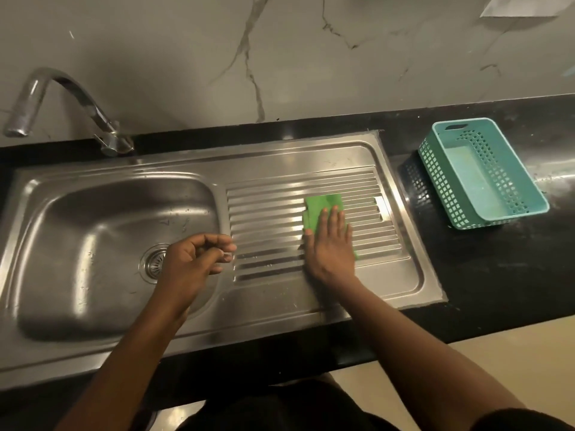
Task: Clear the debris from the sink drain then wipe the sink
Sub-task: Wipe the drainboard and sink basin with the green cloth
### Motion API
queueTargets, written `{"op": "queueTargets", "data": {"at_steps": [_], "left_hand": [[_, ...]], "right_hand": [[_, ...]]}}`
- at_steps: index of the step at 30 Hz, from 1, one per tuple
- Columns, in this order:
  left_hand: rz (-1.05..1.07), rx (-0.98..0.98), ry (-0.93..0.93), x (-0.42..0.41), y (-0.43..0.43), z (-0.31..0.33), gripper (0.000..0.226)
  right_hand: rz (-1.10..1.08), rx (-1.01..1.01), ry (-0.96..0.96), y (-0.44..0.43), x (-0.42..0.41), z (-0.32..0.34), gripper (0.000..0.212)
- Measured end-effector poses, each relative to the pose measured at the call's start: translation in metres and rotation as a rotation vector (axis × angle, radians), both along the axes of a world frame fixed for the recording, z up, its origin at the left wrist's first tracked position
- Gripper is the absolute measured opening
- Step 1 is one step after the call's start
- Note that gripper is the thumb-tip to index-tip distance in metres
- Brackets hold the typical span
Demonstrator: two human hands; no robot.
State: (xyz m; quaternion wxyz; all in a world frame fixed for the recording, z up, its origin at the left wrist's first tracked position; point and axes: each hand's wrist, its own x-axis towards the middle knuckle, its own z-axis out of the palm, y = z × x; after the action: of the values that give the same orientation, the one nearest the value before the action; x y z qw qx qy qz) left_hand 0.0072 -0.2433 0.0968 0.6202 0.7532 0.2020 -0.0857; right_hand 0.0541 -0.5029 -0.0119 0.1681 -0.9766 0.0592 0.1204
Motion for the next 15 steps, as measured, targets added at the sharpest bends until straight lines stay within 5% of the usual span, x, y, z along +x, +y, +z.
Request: {"op": "queueTargets", "data": {"at_steps": [7, 11, 15], "left_hand": [[-0.045, 0.034, -0.023, 0.003, 0.032, 0.001, 0.026], [-0.046, 0.024, -0.028, 0.002, 0.036, 0.001, 0.024], [-0.067, 0.025, -0.025, 0.001, 0.028, 0.003, 0.022]], "right_hand": [[0.192, 0.066, 0.01, 0.124, -0.018, 0.006, 0.071], [0.318, 0.05, 0.008, 0.131, -0.021, 0.004, 0.068], [0.663, -0.031, -0.062, 0.106, -0.025, -0.002, 0.066]]}}
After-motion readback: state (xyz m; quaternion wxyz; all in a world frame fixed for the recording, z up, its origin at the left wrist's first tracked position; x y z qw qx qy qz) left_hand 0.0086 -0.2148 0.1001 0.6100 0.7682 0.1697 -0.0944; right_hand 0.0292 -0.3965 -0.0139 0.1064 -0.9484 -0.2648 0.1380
